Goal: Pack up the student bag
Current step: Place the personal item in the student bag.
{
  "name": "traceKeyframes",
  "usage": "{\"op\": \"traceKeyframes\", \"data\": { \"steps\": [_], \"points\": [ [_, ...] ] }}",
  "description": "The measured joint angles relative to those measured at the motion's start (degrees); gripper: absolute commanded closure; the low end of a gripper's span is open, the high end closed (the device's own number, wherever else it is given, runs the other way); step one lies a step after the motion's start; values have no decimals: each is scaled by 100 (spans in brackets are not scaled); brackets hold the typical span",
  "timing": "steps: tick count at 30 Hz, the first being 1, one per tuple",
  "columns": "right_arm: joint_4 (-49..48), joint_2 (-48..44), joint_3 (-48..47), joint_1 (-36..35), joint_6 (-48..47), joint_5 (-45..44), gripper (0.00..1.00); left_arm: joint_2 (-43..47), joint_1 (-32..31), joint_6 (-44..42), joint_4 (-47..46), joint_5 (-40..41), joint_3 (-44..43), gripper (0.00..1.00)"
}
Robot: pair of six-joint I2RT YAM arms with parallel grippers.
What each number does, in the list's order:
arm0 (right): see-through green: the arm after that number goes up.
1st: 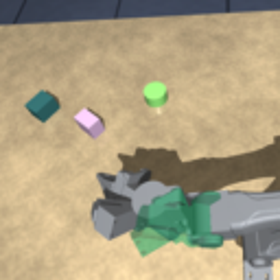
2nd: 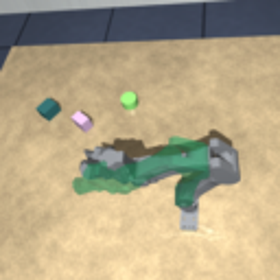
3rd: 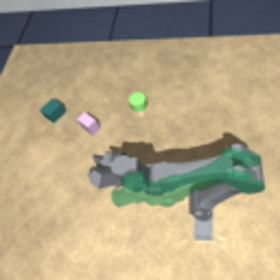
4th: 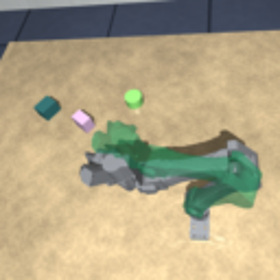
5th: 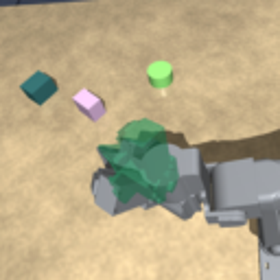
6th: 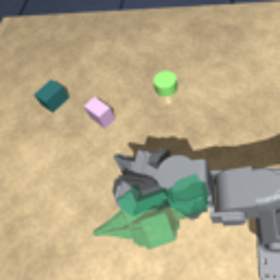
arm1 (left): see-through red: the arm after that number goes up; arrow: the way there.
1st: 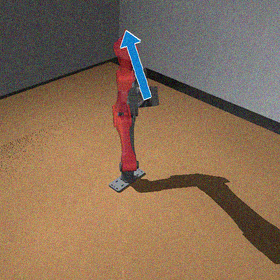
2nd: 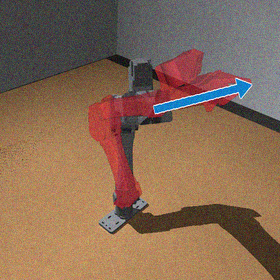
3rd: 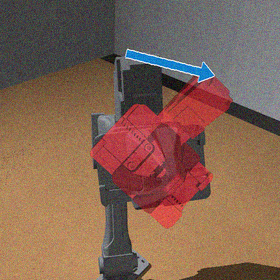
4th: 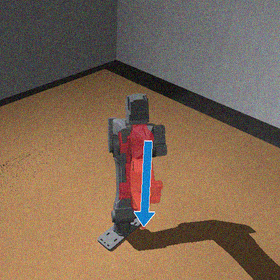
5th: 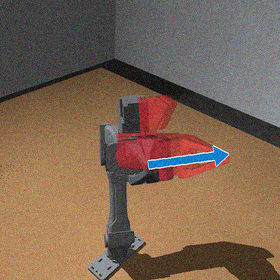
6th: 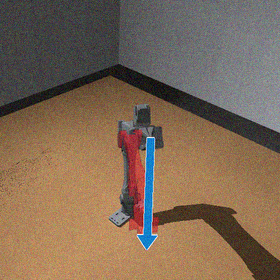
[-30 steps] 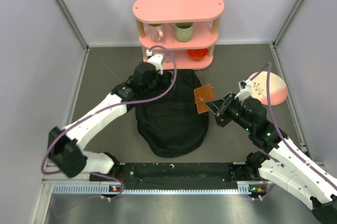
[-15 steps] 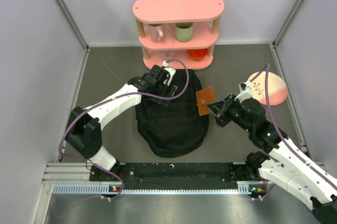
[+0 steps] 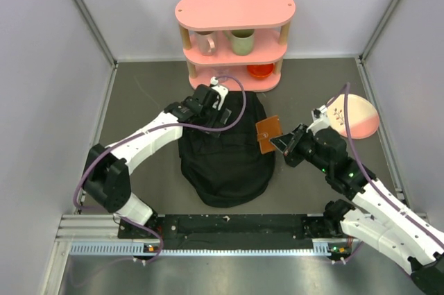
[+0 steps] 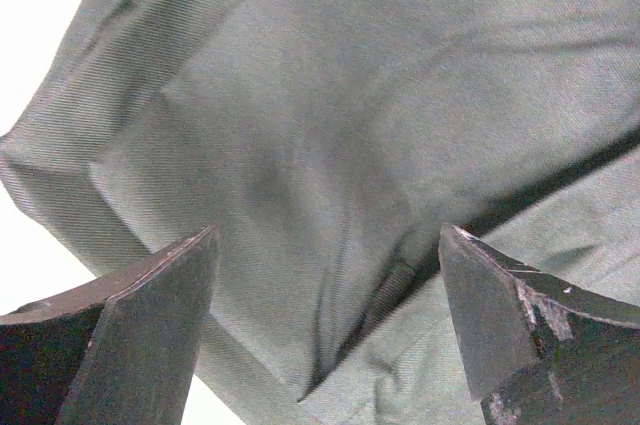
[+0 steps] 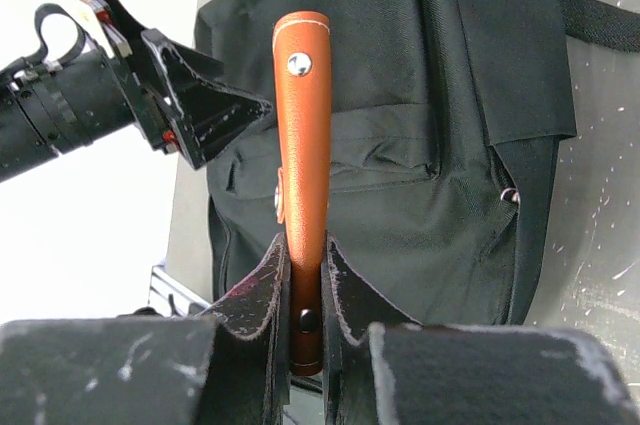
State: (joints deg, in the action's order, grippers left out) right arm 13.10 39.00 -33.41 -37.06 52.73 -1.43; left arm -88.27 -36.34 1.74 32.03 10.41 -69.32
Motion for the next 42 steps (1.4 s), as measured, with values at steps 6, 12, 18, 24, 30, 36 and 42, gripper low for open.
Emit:
{"op": "traceKeyframes", "data": {
  "steps": [6,12,18,24,30,36,42],
  "points": [
    [-20,15,4,0,2,66,100,-212,186,-232,22,28,-326,8],
    [-26,39,55,0,46,90,100,-599,219,-758,315,-341,-413,10],
    [-28,98,74,0,44,107,100,-761,236,-1043,549,-748,-549,11],
    [-31,107,74,0,46,109,100,-671,249,-1202,686,-1554,-505,12],
    [-76,175,81,0,105,175,100,-520,186,-1241,866,-2179,-289,18],
    [-120,175,81,0,140,229,100,-450,140,-1029,704,-1950,-201,15],
    [-125,151,120,0,142,260,100,70,330,-763,232,-1775,-101,13]
  ]
}}
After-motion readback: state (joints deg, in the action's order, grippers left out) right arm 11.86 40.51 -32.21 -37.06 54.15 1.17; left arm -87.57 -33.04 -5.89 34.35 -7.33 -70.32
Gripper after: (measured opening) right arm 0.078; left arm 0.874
